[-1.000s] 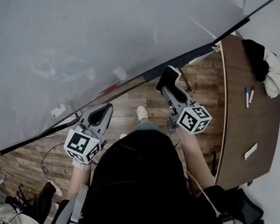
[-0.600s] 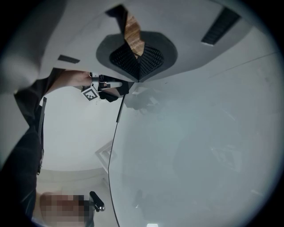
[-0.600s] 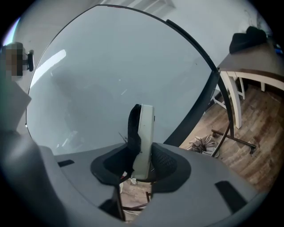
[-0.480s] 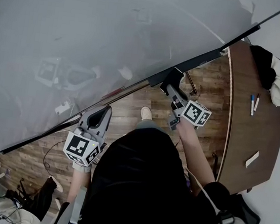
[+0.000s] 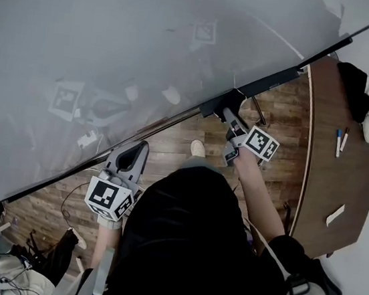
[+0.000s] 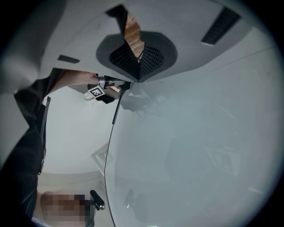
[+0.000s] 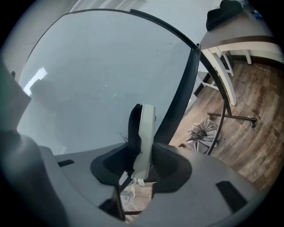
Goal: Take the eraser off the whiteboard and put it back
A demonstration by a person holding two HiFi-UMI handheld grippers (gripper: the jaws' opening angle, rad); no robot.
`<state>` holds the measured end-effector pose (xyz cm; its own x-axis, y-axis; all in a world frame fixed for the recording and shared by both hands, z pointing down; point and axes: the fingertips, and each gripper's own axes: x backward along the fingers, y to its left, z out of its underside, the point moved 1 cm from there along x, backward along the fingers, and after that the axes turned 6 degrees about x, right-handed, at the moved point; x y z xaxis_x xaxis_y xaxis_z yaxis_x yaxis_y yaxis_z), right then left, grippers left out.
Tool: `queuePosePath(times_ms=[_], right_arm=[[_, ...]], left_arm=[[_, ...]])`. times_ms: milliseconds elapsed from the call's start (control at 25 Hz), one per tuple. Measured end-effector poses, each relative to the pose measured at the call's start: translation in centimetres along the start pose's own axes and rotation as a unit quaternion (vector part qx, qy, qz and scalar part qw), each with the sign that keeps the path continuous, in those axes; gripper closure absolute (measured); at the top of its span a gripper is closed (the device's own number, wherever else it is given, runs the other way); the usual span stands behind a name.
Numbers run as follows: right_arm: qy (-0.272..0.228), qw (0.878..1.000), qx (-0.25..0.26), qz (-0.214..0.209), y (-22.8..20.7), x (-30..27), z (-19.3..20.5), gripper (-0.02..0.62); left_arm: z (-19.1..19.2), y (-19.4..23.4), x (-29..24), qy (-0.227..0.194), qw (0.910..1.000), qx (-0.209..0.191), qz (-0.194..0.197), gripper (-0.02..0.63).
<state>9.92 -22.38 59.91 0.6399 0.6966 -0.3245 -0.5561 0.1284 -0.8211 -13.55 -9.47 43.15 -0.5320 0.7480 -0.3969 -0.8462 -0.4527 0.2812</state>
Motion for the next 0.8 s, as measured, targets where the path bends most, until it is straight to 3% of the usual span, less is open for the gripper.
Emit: queuePosePath(times_ms=[440, 800], right_arm=[[0.004, 0.997, -0.071, 0.006, -2.0, -1.2, 0.7, 0.433], [0.013, 0.996, -0.085, -0.005, -1.7, -2.2, 0.8, 0.417]], left_arm=[[0.0, 0.3, -0.2, -0.002, 0.9999, 0.007, -0.011, 0.600], [0.1, 0.1, -0.1, -0.003, 0.9998, 0.009, -0.015, 0.600]])
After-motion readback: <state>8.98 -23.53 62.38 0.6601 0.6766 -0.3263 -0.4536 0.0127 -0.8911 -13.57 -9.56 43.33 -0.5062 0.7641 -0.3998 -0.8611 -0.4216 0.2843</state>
